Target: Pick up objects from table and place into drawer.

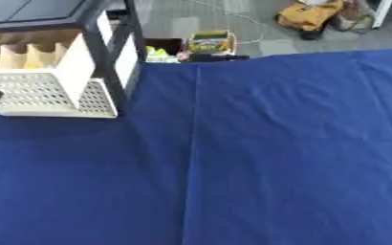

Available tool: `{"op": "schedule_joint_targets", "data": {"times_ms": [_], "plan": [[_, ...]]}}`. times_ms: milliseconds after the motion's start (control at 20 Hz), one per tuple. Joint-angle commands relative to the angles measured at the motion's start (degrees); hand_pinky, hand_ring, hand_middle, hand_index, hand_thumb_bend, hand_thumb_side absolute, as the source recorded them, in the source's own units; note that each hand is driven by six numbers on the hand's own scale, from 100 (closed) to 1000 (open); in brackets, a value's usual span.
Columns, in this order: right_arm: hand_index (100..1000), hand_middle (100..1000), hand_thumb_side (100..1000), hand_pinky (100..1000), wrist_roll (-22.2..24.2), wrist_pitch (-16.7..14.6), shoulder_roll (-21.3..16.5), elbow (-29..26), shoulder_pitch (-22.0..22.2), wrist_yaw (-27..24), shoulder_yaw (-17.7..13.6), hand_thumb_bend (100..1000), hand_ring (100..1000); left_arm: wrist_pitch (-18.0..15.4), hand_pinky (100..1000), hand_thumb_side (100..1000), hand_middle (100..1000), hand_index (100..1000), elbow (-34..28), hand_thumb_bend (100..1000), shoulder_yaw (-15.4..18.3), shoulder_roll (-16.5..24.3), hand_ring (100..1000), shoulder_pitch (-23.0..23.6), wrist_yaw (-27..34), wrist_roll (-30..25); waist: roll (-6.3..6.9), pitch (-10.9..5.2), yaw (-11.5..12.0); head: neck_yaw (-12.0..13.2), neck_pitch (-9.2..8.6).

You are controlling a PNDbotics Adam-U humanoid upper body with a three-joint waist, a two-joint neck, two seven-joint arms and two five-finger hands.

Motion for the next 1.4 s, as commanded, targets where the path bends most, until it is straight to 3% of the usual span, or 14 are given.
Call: {"op": "schedule_joint_targets", "data": {"times_ms": [50, 250, 550, 1000, 1400], "plan": [[789, 740, 997, 752, -0.38, -0.12, -0.52, -0.62, 0.67, -1.49, -1.29, 102, 701, 0.92, 535, 1000, 655, 876, -0.46, 100, 0.03, 3.26, 604, -0.28, 0.59, -8.88, -0.1, -1.43, -0.11, 0.89, 0.39], [785, 736, 993, 748, -0.71, -0.75, 0.01, -0.62, 1.84, -2.51, -1.66, 106, 695, 2.93, 537, 1000, 692, 889, -0.46, 100, -1.24, 4.44, 637, 0.28, 3.1, -15.66, -0.08, -1.29, -0.41, 1.54, 0.27], [778, 730, 985, 744, -1.87, -1.43, 0.69, -0.62, 2.24, -3.39, -2.07, 115, 688, 5.71, 537, 1000, 697, 884, -0.46, 100, -2.38, 4.94, 659, 2.04, 3.22, -19.89, -0.28, -0.92, -0.42, 2.08, -0.57], [772, 722, 982, 741, -2.4, -2.22, 1.71, -0.62, 2.68, -4.27, -2.17, 124, 680, 11.47, 515, 1000, 680, 899, 0.0, 108, -2.5, 4.49, 650, 1.81, -3.79, -20.81, -0.48, -0.47, -0.97, 3.44, -0.77], [769, 720, 980, 740, -2.51, -2.61, 2.26, -0.62, 3.48, -4.35, -2.25, 133, 677, 14.21, 496, 1000, 645, 877, 3.11, 121, -3.14, 3.87, 624, -1.41, -8.01, -18.9, -0.3, 0.02, -1.75, 4.12, -1.32]]}}
